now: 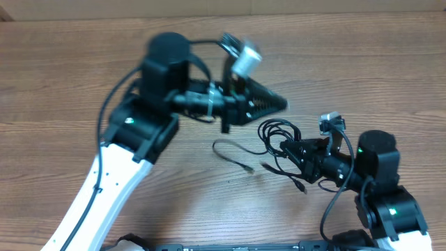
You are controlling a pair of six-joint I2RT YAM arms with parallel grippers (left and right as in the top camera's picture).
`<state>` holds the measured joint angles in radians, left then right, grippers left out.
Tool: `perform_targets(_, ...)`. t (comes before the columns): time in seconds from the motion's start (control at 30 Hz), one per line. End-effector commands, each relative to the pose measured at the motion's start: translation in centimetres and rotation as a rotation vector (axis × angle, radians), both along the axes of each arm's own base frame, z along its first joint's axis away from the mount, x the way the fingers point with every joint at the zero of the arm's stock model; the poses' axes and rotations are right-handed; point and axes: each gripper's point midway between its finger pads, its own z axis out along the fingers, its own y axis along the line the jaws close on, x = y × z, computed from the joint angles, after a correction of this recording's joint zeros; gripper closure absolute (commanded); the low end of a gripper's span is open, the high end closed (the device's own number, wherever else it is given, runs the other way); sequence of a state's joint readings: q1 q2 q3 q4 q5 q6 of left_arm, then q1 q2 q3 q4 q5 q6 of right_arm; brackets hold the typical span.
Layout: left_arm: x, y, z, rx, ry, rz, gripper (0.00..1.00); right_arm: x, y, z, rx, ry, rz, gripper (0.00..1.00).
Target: Untangle cables
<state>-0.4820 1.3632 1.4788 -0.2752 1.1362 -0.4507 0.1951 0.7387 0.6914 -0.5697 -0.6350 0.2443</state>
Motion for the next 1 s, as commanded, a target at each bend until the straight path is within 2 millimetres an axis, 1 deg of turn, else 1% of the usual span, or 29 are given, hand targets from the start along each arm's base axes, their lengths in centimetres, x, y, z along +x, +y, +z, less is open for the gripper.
perform_targets(0.0, -0.2, 2.1, 3.8, -0.068, 0.132, 0.016, 0.96, 0.8, -0.8, 0.3, -0.023, -0.028, -0.056, 0.96)
perform_targets(0.07, 0.5, 2.7, 4.6, -0.091, 0.106, 0.039, 0.96, 0.7, -0.8, 0.2, -0.031, -0.035, -0.051, 0.96)
perform_targets(0.13, 1.2, 3.3, 4.9, -0.102, 0.077, 0.063, 0.89, 0.7, -0.8, 0.2, -0.031, -0.031, -0.051, 0.96)
perform_targets(0.17, 1.4, 3.7, 4.9, -0.099, 0.056, 0.064, 0.82, 0.7, -0.8, 0.1, -0.032, -0.028, -0.051, 0.96)
perform_targets(0.2, 1.3, 3.9, 4.7, -0.096, 0.039, 0.057, 0.83, 0.6, -0.8, 0.1, -0.032, -0.027, -0.051, 0.96)
perform_targets(0.27, 0.9, 4.4, 4.2, -0.083, -0.039, 0.019, 0.87, 0.6, -0.9, 0.1, -0.029, -0.019, -0.055, 0.96)
perform_targets(0.3, 0.7, 4.6, 3.8, -0.076, -0.060, 0.005, 0.92, 0.7, -0.9, 0.0, -0.018, -0.004, -0.068, 0.96)
perform_targets(0.33, 0.7, 4.6, 3.3, -0.065, -0.071, -0.001, 0.96, 0.9, -1.2, -0.1, 0.000, 0.029, -0.108, 0.96)
perform_targets(0.37, 0.8, 4.6, 2.5, -0.047, -0.065, 0.009, 0.96, 1.1, -1.4, -0.2, 0.017, 0.058, -0.147, 0.96)
perform_targets(0.4, 1.4, 4.6, 1.3, -0.012, -0.038, 0.048, 0.93, 1.4, -1.7, -0.2, 0.056, 0.105, -0.196, 0.96)
perform_targets(0.43, 1.9, 4.7, 0.2, 0.020, -0.010, 0.087, 0.85, 1.5, -1.6, 0.1, 0.100, 0.140, -0.222, 0.96)
perform_targets(0.47, 2.5, 4.8, -0.9, 0.058, 0.022, 0.131, 0.81, 1.6, -1.6, 0.3, 0.127, 0.159, -0.239, 0.96)
perform_targets(0.53, 3.4, 5.2, -3.7, 0.159, 0.072, 0.225, 0.81, 2.0, -1.5, 1.0, 0.182, 0.173, -0.265, 0.96)
perform_targets(0.57, 3.6, 5.3, -5.0, 0.211, 0.088, 0.257, 0.81, 2.2, -1.4, 1.6, 0.198, 0.154, -0.264, 0.96)
perform_targets(0.6, 3.5, 5.4, -5.8, 0.248, 0.089, 0.268, 0.80, 2.5, -1.4, 2.2, 0.207, 0.127, -0.260, 0.96)
perform_targets(0.63, 3.3, 5.3, -6.3, 0.267, 0.088, 0.268, 0.79, 2.6, -1.3, 2.5, 0.215, 0.115, -0.260, 0.96)
perform_targets(0.67, 3.0, 4.9, -6.7, 0.287, 0.083, 0.261, 0.73, 2.8, -1.3, 2.8, 0.232, 0.114, -0.266, 0.96)
perform_targets(0.7, 2.7, 4.6, -7.0, 0.305, 0.070, 0.256, 0.65, 2.9, -1.3, 3.0, 0.251, 0.121, -0.273, 0.96)
perform_targets(0.73, 2.4, 4.1, -7.3, 0.323, 0.051, 0.253, 0.60, 2.8, -1.2, 3.2, 0.266, 0.126, -0.269, 0.96)
perform_targets(0.77, 2.2, 3.8, -7.6, 0.340, 0.030, 0.252, 0.50, 2.7, -1.0, 3.4, 0.278, 0.130, -0.260, 0.96)
perform_targets(0.8, 1.9, 3.1, -8.0, 0.370, -0.014, 0.253, 0.43, 2.3, -0.4, 3.9, 0.297, 0.127, -0.213, 0.96)
perform_targets(0.87, 1.6, 2.4, -8.4, 0.402, -0.061, 0.255, 0.40, 1.6, 0.5, 4.4, 0.319, 0.132, -0.146, 0.96)
perform_targets(0.97, 1.8, 2.0, -9.0, 0.447, -0.088, 0.294, 0.37, 0.9, 1.1, 4.7, 0.341, 0.150, -0.094, 0.96)
